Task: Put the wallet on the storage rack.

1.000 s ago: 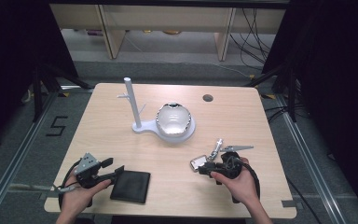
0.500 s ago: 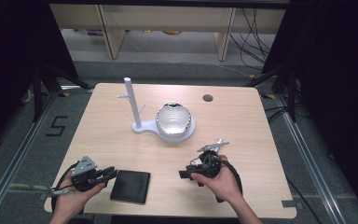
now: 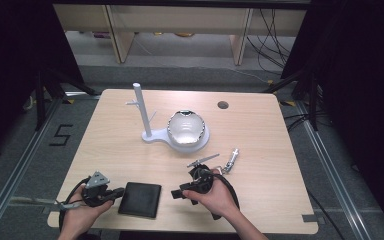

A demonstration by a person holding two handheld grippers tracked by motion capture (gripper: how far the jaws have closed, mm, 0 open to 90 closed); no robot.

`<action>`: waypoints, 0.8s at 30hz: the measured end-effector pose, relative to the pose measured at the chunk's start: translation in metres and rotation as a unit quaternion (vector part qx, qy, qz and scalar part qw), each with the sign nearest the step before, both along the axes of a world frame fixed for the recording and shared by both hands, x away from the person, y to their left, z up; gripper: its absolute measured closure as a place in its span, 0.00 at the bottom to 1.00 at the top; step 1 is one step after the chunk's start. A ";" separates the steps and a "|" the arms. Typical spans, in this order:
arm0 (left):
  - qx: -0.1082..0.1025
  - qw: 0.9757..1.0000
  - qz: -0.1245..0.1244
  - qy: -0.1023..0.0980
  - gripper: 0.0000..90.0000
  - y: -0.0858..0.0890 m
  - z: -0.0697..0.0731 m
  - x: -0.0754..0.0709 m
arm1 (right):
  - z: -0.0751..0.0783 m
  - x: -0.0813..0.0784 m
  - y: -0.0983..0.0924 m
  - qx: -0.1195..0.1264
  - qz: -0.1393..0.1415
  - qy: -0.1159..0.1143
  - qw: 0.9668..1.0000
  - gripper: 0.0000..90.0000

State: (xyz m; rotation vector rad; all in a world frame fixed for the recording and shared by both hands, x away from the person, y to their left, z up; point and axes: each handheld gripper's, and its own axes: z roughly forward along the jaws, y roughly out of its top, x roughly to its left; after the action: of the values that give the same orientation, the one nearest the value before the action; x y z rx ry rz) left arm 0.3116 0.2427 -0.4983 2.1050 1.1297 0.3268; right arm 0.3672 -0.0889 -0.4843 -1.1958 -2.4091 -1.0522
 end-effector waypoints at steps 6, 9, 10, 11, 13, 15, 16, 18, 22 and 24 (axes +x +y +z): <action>0.009 1.000 -0.010 0.004 0.99 -0.004 -0.003 -0.001 | -0.004 0.000 0.019 -0.002 0.009 0.024 1.000 0.57; 0.015 1.000 -0.014 0.005 0.99 -0.003 -0.002 0.000 | -0.007 0.000 0.028 0.004 0.026 0.017 1.000 0.57; 0.017 1.000 -0.015 0.005 0.99 -0.003 -0.002 0.000 | -0.007 0.000 0.030 -0.004 0.021 0.025 0.999 0.57; 0.020 1.000 -0.021 0.006 0.99 -0.002 -0.002 0.001 | -0.008 0.000 0.033 0.002 0.028 0.022 0.999 0.57; 0.014 1.000 -0.015 0.007 0.99 -0.003 -0.002 0.000 | -0.008 0.000 0.036 0.005 0.031 0.022 0.999 0.57; 0.013 1.000 -0.015 0.009 0.99 -0.004 -0.002 0.001 | -0.008 0.000 0.040 -0.001 0.031 0.026 0.999 0.57; 0.019 1.000 -0.017 0.011 0.99 -0.004 -0.002 0.000 | -0.009 0.000 0.042 -0.002 0.036 0.025 0.999 0.57; 0.012 1.000 -0.012 0.009 0.98 -0.005 -0.003 0.001 | -0.008 -0.003 0.046 -0.009 0.032 0.050 0.998 0.57; 0.013 1.000 -0.015 0.005 0.98 -0.005 -0.003 0.001 | -0.015 -0.002 0.051 -0.011 0.043 0.041 0.998 0.59; 0.010 1.000 -0.014 0.006 0.98 -0.005 -0.004 0.001 | -0.015 -0.002 0.054 -0.008 0.044 0.056 0.997 0.59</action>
State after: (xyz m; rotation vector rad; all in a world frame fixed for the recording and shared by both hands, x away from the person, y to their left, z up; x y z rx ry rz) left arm 0.3122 0.2376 -0.5021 2.1407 1.1068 0.3144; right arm 0.3656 -0.0348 -0.4997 -1.1124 -2.3652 -0.9159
